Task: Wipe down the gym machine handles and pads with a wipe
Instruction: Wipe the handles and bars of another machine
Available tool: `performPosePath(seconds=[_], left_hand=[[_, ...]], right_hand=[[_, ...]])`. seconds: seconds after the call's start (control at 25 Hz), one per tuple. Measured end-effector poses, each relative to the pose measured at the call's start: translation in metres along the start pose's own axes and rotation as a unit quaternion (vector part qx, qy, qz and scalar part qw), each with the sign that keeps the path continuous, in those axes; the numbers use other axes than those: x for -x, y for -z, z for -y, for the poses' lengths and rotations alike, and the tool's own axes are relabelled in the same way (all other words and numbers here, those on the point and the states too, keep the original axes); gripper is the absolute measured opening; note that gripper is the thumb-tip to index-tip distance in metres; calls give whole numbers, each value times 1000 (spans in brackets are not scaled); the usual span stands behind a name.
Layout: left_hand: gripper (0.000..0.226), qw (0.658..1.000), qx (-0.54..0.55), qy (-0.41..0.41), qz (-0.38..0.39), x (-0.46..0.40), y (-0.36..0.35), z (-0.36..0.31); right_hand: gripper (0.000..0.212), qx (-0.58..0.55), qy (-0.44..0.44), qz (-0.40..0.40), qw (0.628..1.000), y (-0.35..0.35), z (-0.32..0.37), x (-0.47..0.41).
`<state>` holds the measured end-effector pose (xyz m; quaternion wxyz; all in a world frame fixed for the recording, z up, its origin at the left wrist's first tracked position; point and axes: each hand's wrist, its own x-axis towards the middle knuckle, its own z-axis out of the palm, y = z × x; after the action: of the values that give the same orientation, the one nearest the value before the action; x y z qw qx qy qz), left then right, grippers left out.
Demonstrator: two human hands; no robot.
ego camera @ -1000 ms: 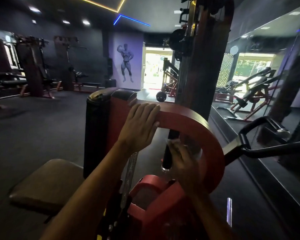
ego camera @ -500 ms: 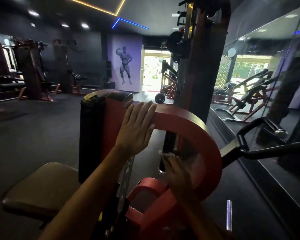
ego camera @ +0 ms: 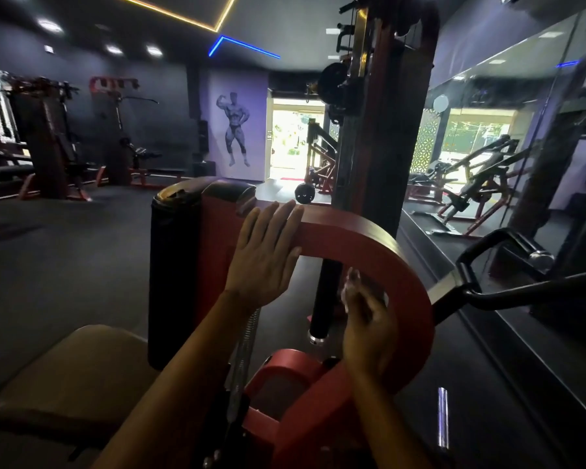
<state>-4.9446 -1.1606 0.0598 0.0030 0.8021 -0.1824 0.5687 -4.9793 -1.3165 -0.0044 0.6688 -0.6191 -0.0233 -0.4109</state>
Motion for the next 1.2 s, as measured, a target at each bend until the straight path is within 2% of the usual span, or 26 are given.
performPosePath(seconds=[0.08,0.16,0.28,0.4,0.48,0.56,0.64,0.76,0.84,0.92,1.04,1.2], left_hand=[[54,1000,-9,0,8,-1,-1,0],[54,1000,-9,7,20,-1,0,-3],[54,1000,3,9,17,0,-3,-2],[54,1000,4,8,6,-1,-3,-1],[54,1000,4,9,3,-1,-3,-1],[54,1000,5,8,1,0,-5,0],[54,1000,-4,3,-3,0,-4,0],[54,1000,-8,-2,-8,0,-6,0],[54,1000,-5,-1,-10,0,-7,1],[53,1000,2,0,-13,0,-7,1],[53,1000,9,3,-20,0,-6,0],[52,1000,2,4,-13,-1,-4,0]], right_hand=[[13,-39,-27,-12,999,-9,10,-12],[13,-27,-28,4,999,-17,7,-18],[14,57,21,38,997,-9,-10,-6],[11,142,-46,64,987,6,-53,11],[18,158,-119,94,976,13,-86,13],[26,151,-131,86,976,14,-94,12],[10,87,-120,60,987,8,-57,7],[14,-27,-41,14,999,-7,-7,-10],[18,-58,-20,13,998,-16,2,-17],[20,-25,-5,25,999,-13,-3,-14],[18,66,9,83,994,2,-23,0],[14,194,-101,166,962,24,-64,23]])
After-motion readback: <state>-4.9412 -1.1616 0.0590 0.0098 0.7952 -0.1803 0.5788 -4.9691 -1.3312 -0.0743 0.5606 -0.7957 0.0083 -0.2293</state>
